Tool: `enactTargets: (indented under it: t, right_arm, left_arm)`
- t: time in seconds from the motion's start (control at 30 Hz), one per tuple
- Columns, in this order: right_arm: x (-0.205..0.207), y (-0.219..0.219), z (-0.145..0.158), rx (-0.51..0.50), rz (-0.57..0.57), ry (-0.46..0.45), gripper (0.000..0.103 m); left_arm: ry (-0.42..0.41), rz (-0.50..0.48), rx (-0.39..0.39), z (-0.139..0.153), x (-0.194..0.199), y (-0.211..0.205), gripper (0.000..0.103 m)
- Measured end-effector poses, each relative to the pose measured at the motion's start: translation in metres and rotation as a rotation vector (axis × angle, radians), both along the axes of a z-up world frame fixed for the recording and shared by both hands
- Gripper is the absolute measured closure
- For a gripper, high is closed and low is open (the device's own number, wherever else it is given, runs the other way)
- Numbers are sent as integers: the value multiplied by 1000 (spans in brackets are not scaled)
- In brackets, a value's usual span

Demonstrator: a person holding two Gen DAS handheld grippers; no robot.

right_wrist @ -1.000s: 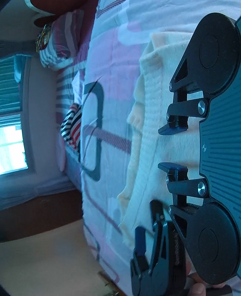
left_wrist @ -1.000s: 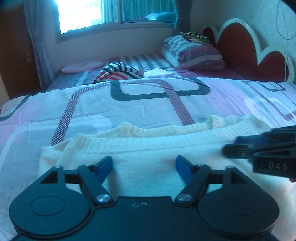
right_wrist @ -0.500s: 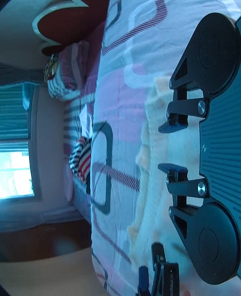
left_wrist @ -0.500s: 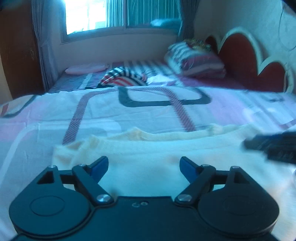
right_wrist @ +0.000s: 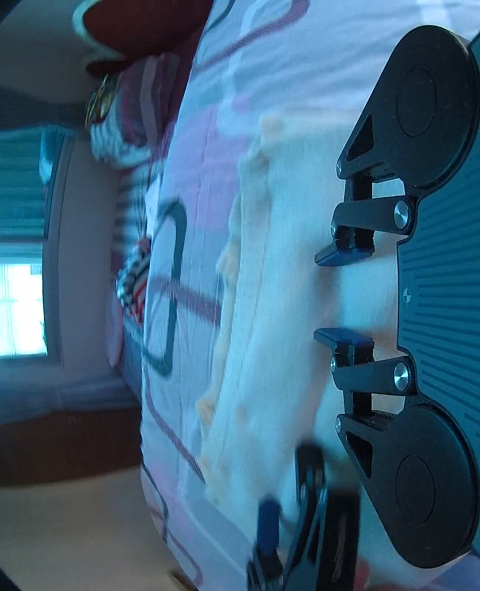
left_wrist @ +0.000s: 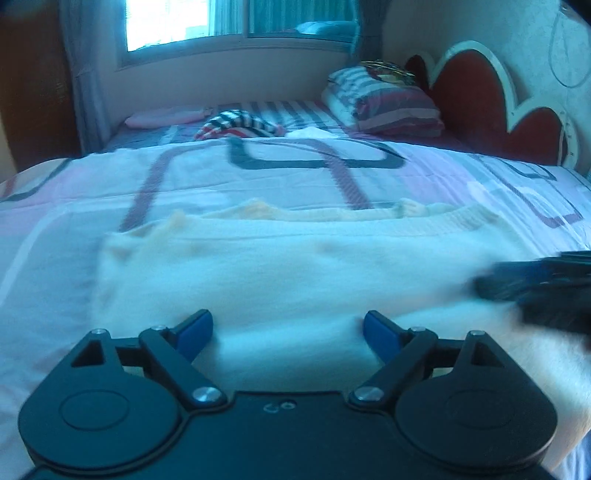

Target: Fold small clothes

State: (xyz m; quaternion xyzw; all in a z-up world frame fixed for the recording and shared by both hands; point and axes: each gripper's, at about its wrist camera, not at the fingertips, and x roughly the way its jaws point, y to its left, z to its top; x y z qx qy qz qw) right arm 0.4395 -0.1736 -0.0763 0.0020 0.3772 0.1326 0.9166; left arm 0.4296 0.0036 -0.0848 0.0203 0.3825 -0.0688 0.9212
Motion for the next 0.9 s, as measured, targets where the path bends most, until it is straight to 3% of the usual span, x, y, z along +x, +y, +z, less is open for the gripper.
enactTargets:
  t: [0.1,0.17,0.27,0.43,0.53,0.67,0.87,0.9]
  right_arm:
    - [-9,-39,-3,29,-99,14,68]
    - [-11,-50,-4,67,-98,15,68]
    - [-11,-38,9,29,-102,19,68]
    - [-39,1,22,62,13,-3,68]
    - [-49,21,10,23,49,29,68]
    - [-66,19,13,21,35,33,68]
    - [-104,33,11,84,90,58,68]
    - [-110,37,10,91,88,65,68]
  left_arm:
    - [1,9,8,-4,-6,24,11]
    - [6,14,-4,-3,-5,29,11]
    - [3,41,5,10,-8,20,19]
    - [13,-16,-23,12,-29,-5,15]
    - [57,-36,39,-3,-34,-18,14]
    - [47,-19,-24,5,-48,-5,14]
    - [54,-2,-49,9,-89,-8,16]
    - [55,10,-55,9,-95,-8,22]
